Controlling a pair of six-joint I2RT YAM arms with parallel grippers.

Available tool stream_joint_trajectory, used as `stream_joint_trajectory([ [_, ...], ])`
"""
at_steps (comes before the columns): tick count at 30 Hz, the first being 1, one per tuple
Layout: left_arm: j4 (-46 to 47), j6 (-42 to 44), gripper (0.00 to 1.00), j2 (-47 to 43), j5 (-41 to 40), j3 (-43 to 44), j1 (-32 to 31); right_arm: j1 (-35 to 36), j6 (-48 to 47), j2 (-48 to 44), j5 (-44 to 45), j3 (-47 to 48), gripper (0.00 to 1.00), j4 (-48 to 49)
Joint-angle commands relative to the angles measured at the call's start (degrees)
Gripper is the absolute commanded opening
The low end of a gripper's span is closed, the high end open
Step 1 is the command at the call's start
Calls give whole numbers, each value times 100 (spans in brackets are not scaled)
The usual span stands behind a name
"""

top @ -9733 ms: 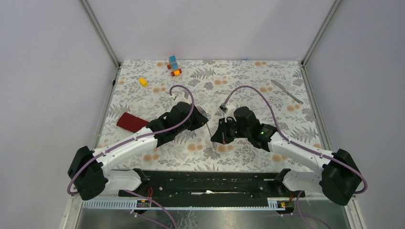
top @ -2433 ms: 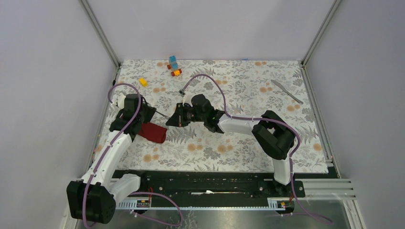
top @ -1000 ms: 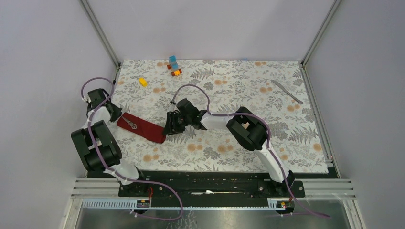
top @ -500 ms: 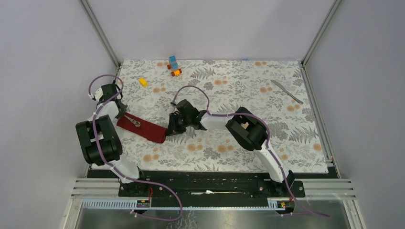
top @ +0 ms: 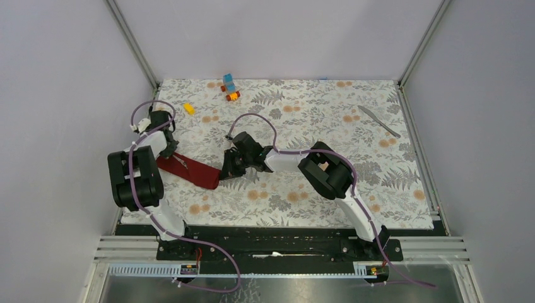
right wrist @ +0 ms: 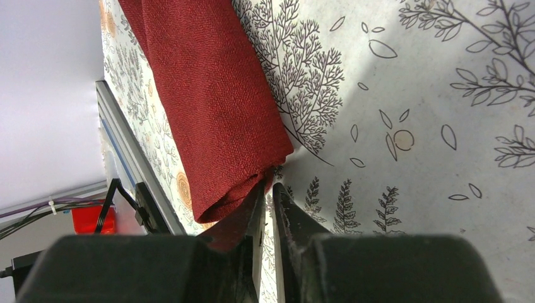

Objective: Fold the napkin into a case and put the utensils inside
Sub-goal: Insert the fork into the folded napkin.

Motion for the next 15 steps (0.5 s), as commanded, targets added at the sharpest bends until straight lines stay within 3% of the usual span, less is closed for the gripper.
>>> stream_joint_trajectory([
  [1, 69, -428, 0, -42, -205, 102, -133, 53, -84, -22, 105, 199, 14, 11],
  [5, -74, -573, 0, -200, -348, 47, -266, 57, -94, 3, 108, 215, 12, 19],
  [15, -46, -1010, 0, -287, 186, -480, -351, 66, -103, 4, 93, 225, 8, 19],
])
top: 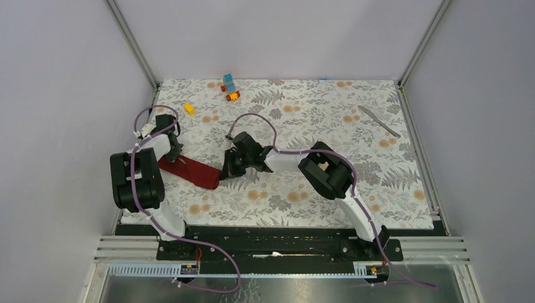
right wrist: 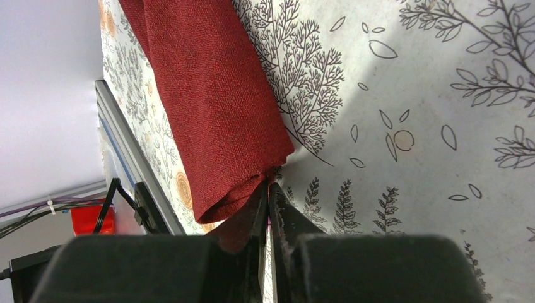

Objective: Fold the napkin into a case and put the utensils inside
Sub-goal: Insert the fork into the folded napkin.

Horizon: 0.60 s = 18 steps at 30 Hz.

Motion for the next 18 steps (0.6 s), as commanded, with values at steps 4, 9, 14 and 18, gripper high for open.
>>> stream_joint_trajectory([
  [4, 39, -361, 0, -344, 244, -354, -112, 80, -94, 9, 94, 231, 7, 17],
  [9, -88, -430, 0, -530, 306, -464, -174, 109, -108, 28, 109, 258, 5, 17],
  [14, -125, -495, 0, -819, 223, -583, -264, 114, -129, 22, 123, 271, 3, 0],
  [18, -87, -619, 0, -985, 222, -752, -281, 134, -138, 33, 117, 282, 2, 0],
])
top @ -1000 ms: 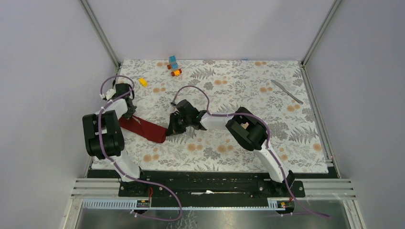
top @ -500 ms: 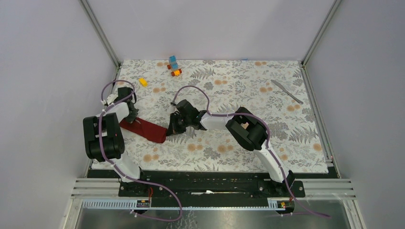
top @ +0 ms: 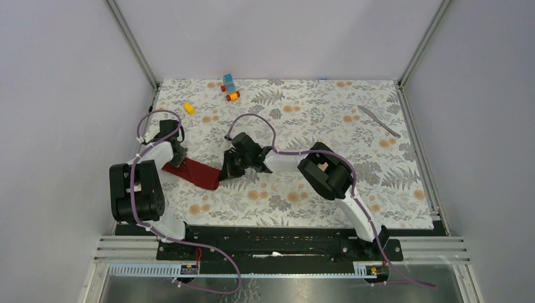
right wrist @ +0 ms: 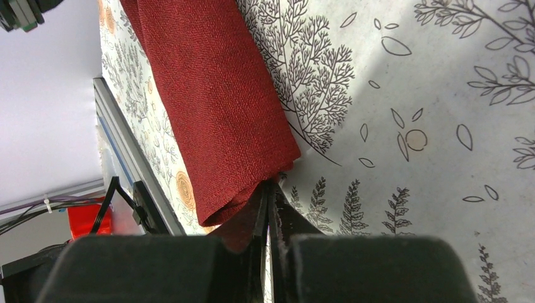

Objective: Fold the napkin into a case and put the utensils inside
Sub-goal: Insert the fork into the folded napkin.

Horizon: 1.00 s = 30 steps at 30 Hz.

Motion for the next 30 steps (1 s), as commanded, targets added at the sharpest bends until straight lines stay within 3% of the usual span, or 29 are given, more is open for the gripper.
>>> stream_joint_trajectory([
  [1, 23, -227, 0, -353, 70, -187, -45, 89, -109, 41, 89, 271, 2, 6],
  [16, 318, -175, 0, -235, 555, -239, -144, 98, -129, 60, 100, 293, 0, -25],
  [27, 131, 289, 30, -440, 546, -138, -104, 97, -227, -18, 188, 301, 1, -110],
  [30, -70, 411, 33, -635, 621, -160, -35, 98, -328, -107, 281, 317, 1, -266],
])
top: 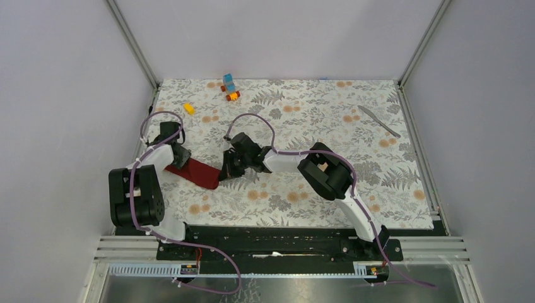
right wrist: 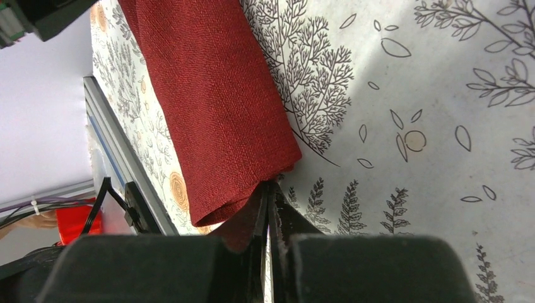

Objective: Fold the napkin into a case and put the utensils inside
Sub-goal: Insert the fork into the folded napkin.

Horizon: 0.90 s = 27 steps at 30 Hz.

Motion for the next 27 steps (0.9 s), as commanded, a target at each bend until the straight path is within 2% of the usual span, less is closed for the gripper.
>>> stream_joint_trajectory([
  [1, -203, 306, 34, -573, 176, 65, 120, 69, -247, -189, 249, 226, 2, -220],
  [3, -362, 421, 34, -899, 279, 41, 231, 67, -379, -459, 406, 94, 7, -388],
  [4, -449, 514, 35, -1098, 350, 53, 275, 69, -494, -648, 490, 17, 14, -475],
  [6, -668, 768, 36, -1480, 495, 160, 282, 65, -817, -1044, 760, -99, 35, -890],
  [8, -751, 1087, 39, -1825, 801, 299, 272, 39, -1177, -1509, 1099, -258, 50, -1418],
  [11, -616, 1455, 44, -2246, 1463, 421, 110, -85, -1574, -2389, 1478, -875, 75, -1714],
  [12, -493, 1493, 48, -2374, 1691, 391, -26, -152, -1721, -2654, 1579, -1070, 82, -1791],
  [13, -320, 1509, 81, -2482, 1952, 334, -173, -247, -1888, -2872, 1761, -1241, 88, -1910],
  [14, -111, 1519, 96, -2578, 2206, 260, -370, -376, -2040, -3074, 2030, -1383, 93, -2046],
  [15, 106, 1548, 99, -2632, 2430, 196, -596, -578, -2195, -3263, 2230, -1520, 97, -2157],
  [21, 835, 2064, 99, -2593, 3294, 329, -1795, -2848, -3176, -3393, 2848, -1420, 100, -2889],
  [25, 1022, 2463, 99, -2676, 3931, 385, -1922, -4386, -3896, -2637, 3033, -661, 100, -3261],
  [27, 1018, 2647, 99, -2734, 4156, 400, -1920, -5008, -4005, -2105, 3035, 19, 100, -3625],
])
